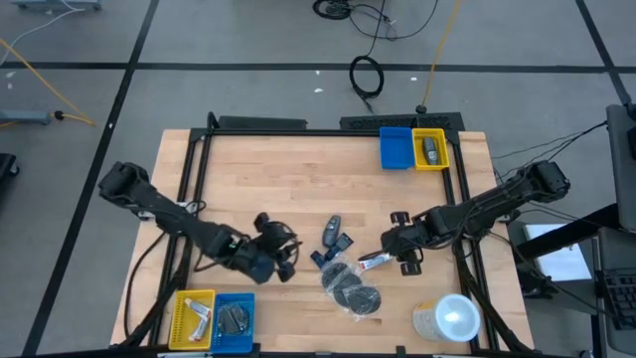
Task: Pick & Place Travel size toiletries
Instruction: Put the white toothpaste into the bottom yellow bin
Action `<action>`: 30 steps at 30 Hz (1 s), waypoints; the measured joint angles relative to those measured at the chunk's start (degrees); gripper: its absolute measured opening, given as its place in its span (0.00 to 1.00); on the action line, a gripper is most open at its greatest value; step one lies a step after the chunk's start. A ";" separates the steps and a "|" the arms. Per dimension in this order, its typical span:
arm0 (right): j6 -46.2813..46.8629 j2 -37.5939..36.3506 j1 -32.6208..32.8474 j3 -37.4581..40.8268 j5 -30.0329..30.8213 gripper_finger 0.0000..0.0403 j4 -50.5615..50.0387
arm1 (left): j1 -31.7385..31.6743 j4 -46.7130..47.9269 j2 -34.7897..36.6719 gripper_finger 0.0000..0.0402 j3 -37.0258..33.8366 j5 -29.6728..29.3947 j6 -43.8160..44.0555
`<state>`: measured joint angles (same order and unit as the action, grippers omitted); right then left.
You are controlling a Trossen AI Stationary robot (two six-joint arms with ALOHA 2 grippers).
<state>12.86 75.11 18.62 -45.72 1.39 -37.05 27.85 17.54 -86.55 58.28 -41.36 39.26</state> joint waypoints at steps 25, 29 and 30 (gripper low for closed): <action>1.16 0.02 1.39 13.05 0.11 0.34 21.54 | -4.63 -4.55 -3.14 0.26 -0.02 5.52 -3.43; 0.10 0.02 1.39 13.05 0.07 0.34 22.68 | -4.59 -4.58 -3.14 0.26 -0.02 5.52 -3.46; 0.02 0.02 1.39 13.05 0.07 0.34 22.34 | -4.59 -4.58 -3.14 0.26 -0.02 5.52 -3.47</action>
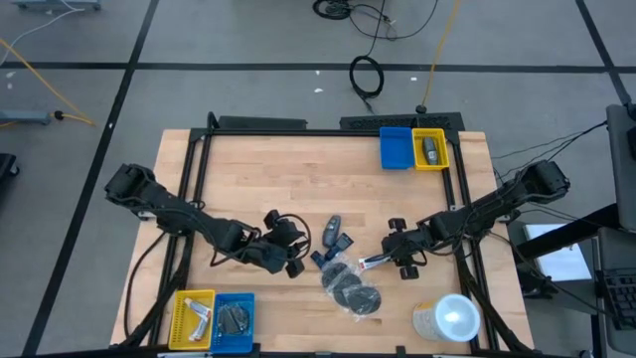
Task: Pick & Place Travel size toiletries
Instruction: Put the white toothpaste into the bottom yellow bin
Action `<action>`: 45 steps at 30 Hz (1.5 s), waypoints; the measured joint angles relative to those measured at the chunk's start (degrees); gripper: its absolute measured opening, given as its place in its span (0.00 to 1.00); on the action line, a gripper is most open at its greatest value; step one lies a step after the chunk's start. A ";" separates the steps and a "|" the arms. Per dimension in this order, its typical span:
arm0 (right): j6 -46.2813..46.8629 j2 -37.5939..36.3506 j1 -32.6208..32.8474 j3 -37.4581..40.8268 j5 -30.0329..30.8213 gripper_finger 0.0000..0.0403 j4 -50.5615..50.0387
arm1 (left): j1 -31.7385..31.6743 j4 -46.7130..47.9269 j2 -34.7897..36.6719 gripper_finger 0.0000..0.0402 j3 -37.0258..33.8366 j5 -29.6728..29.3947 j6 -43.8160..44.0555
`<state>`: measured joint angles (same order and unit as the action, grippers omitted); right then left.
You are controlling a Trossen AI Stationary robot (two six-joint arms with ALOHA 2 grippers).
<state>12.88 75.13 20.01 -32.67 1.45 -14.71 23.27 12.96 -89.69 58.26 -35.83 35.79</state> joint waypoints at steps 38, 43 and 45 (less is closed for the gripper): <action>-3.43 -2.88 -0.02 -2.48 7.16 0.11 0.22 | 0.00 -1.58 0.02 0.26 0.02 -0.18 -0.01; -5.51 -4.52 -0.02 -5.99 14.68 0.11 -0.12 | -0.52 -8.48 0.02 0.26 0.00 -0.21 -3.72; -6.82 -4.66 -0.02 -7.62 18.33 0.11 -0.12 | -0.93 -12.70 0.02 0.26 0.00 -0.14 -5.05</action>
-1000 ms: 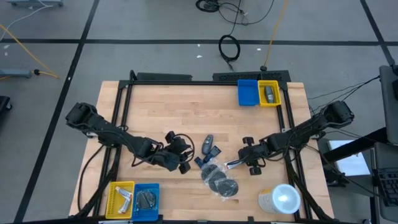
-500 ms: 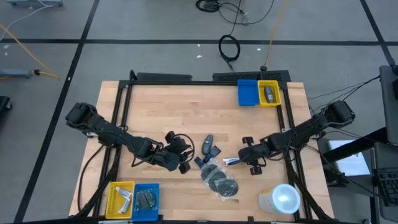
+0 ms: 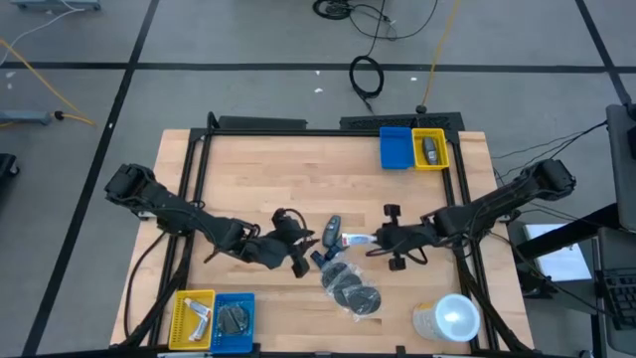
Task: Pick & Place Travel size toiletries
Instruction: Put the white toothpaste into the bottom yellow bin
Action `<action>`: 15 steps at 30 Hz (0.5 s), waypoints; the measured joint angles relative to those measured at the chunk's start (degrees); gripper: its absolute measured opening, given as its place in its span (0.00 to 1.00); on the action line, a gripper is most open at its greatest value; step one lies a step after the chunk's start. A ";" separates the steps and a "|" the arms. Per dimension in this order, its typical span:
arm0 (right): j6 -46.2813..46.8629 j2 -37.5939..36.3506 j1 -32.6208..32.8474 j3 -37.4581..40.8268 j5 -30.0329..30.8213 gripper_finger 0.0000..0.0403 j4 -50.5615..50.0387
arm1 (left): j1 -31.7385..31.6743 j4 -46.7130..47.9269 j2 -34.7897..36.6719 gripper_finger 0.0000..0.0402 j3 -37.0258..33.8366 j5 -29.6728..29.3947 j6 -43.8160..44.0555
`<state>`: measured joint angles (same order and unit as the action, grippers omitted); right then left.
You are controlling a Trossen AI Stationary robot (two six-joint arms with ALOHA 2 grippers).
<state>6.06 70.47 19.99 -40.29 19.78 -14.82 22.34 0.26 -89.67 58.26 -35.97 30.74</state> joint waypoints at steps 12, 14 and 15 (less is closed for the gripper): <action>-8.41 -0.02 -0.02 -7.63 18.88 0.11 0.50 | -5.00 -15.96 0.02 0.26 0.00 -0.01 -0.84; -9.64 -0.04 -0.02 -8.12 20.16 0.11 1.14 | -6.04 -16.43 0.02 0.26 0.00 0.05 0.61; -10.49 -0.04 -0.02 -8.14 21.09 0.11 1.86 | -6.56 -16.65 0.02 0.26 0.00 0.05 1.48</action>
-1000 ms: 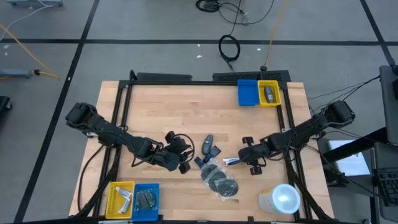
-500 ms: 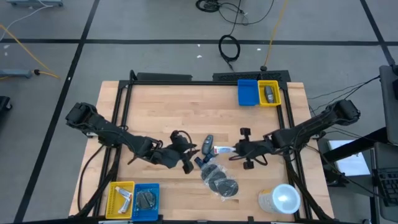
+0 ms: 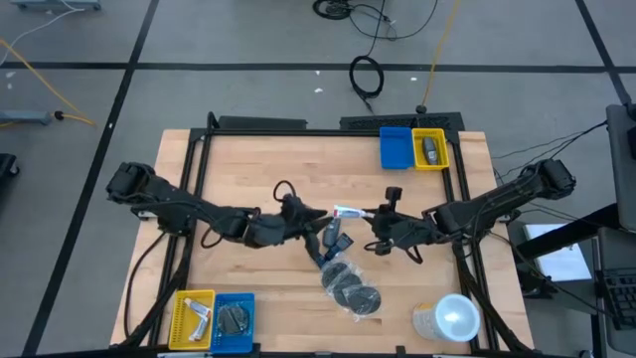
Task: Pick & Place Travel size toiletries
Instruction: Put the white toothpaste into the bottom yellow bin
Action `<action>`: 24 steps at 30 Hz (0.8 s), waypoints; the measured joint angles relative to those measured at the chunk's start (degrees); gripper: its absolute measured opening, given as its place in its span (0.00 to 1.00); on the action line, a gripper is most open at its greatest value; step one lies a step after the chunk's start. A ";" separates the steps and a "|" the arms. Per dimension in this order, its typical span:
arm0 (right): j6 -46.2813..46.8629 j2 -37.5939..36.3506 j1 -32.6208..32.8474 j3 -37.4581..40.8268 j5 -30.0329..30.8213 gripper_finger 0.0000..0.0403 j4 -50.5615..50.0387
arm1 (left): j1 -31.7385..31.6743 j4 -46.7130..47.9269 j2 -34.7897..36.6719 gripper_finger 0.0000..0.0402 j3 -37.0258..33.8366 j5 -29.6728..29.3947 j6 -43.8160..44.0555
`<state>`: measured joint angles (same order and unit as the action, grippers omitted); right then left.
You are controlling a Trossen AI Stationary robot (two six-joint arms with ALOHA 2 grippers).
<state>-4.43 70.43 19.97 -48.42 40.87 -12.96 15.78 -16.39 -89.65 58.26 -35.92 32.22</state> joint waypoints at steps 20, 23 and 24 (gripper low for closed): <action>-6.20 0.00 -1.95 -0.02 1.22 0.11 5.35 | -8.00 -2.17 0.00 0.25 0.00 15.00 4.23; -6.19 0.00 -1.95 -0.02 1.16 0.11 5.45 | -8.42 -1.88 0.00 0.19 0.00 15.39 3.86; -6.18 0.00 -1.95 -0.02 1.15 0.11 5.45 | -8.49 -1.88 0.00 0.15 0.00 15.45 3.53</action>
<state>-10.61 70.43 18.02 -48.45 42.02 -7.51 7.29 -18.27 -89.65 58.26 -20.47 35.74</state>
